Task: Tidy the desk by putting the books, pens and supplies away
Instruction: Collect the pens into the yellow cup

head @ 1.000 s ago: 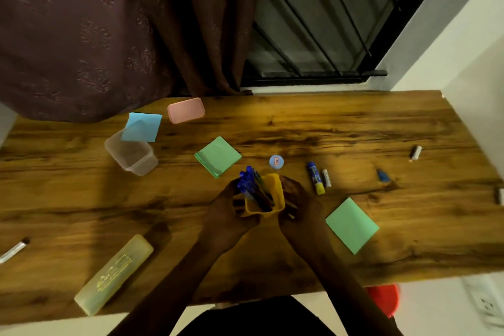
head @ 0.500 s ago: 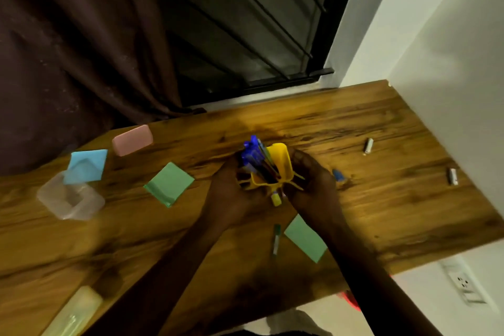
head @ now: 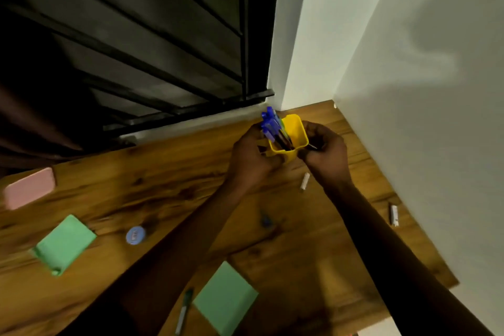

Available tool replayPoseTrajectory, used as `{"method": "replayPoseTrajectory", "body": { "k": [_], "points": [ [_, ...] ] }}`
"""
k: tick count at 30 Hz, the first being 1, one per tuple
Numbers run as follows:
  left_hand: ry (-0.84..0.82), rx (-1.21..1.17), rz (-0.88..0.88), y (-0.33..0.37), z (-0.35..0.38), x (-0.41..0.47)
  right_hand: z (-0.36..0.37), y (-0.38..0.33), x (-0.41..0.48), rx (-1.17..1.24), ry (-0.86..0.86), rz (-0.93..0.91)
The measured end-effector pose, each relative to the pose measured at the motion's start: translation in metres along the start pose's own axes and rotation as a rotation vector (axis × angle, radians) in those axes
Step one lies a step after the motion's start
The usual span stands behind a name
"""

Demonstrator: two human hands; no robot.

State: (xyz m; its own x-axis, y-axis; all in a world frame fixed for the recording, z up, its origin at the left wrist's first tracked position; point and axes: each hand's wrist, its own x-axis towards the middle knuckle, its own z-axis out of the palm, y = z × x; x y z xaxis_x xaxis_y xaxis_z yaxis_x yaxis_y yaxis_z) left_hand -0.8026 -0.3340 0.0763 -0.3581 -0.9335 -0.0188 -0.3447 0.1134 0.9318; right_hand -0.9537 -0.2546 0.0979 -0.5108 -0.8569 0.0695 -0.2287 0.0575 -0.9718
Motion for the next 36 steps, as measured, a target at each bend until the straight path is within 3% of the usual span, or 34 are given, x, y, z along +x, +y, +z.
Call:
{"method": "replayPoseTrajectory", "body": {
  "k": [10, 20, 26, 29, 32, 36],
  "points": [
    [-0.03, 0.043, -0.025, 0.017, 0.095, 0.079, -0.058, 0.055, 0.095, -0.098, 0.075, 0.107],
    [-0.043, 0.083, -0.04, 0.014, 0.123, 0.106, -0.068, 0.081, 0.124, -0.153, 0.117, 0.15],
    [-0.057, 0.108, -0.037, 0.016, 0.119, 0.103, -0.068, 0.075, 0.115, -0.188, 0.117, 0.14],
    [-0.078, 0.147, -0.042, 0.019, 0.105, 0.096, -0.071, 0.057, 0.097, -0.244, 0.144, 0.029],
    [-0.063, 0.176, -0.074, 0.014, 0.078, 0.084, -0.063, 0.039, 0.076, -0.257, 0.169, -0.083],
    [0.0, 0.146, -0.066, 0.011, 0.023, 0.043, -0.026, 0.014, 0.041, -0.21, 0.128, -0.102]
  ]
}}
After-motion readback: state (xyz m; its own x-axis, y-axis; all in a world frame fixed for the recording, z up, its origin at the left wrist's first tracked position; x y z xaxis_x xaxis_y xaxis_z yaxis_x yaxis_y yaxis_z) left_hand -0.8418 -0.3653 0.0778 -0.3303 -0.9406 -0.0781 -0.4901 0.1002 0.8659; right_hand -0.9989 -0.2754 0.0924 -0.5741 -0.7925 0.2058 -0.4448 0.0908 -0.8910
